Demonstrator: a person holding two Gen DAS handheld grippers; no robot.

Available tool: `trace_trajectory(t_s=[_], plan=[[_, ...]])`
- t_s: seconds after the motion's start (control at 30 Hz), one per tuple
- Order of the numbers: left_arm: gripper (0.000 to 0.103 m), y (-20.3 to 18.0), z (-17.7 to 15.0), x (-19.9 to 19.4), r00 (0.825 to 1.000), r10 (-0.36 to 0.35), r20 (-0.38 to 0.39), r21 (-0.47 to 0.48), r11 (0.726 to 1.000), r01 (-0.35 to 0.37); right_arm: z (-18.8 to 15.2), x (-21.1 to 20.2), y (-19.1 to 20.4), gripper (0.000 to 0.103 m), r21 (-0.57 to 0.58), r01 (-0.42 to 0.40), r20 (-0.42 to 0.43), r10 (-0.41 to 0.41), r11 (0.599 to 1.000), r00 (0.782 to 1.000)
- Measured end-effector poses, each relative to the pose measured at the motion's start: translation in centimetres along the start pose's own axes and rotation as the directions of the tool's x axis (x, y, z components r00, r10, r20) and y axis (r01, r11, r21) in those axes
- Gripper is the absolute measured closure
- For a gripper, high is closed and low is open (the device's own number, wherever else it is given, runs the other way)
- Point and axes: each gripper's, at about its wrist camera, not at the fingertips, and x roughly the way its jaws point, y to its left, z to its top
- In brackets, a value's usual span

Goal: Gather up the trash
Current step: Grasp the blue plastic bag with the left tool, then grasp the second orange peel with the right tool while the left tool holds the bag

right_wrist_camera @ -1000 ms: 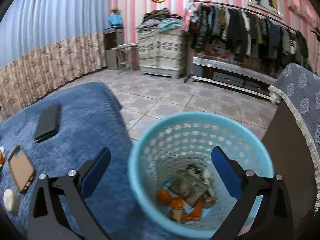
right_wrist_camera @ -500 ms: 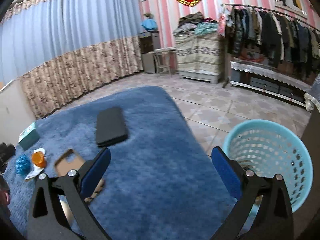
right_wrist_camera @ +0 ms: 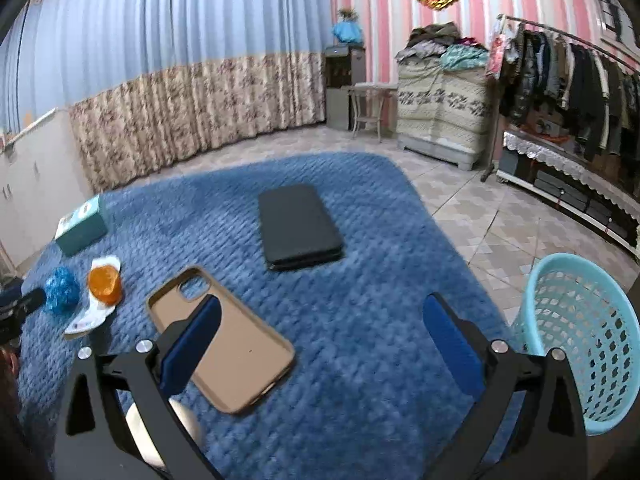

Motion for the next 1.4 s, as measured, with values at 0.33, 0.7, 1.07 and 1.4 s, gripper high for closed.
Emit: trace_trajectory(t_s=[0.33, 0.7, 1.07, 1.4], plan=[[0.04, 1.2, -0.1, 4.0, 0.995, -0.037, -0.095, -0.022, 0.999, 0.035, -0.4, 0.5, 4.0, 0.004, -0.105, -0.01, -0.024, 0.007, 0.994, 1.0], [0.077, 2.2, 1.2, 1.2, 0.995, -0.09, -0.039, -0.031, 0.996, 0.089, 1.2, 1.5, 10.5, 0.005, -0.147, -0.172, -0.039, 0.168, 0.974, 0.985], [0.077, 4.5, 1.8, -1.4, 0.998, -0.062, -0.004, -0.038, 0.997, 0.062, 1.1, 5.8, 19.8, 0.007, -0.284, -0.269, -0.135, 0.24, 0.92, 0.961], [0.077, 5.0, 2.0, -1.0, 0.998, -0.055, -0.003, -0.04, 0.998, 0.055, 0.2, 8.6, 21.5, 0.062, -0.291, -0.344, -0.23, 0.283, 0.893, 0.931]])
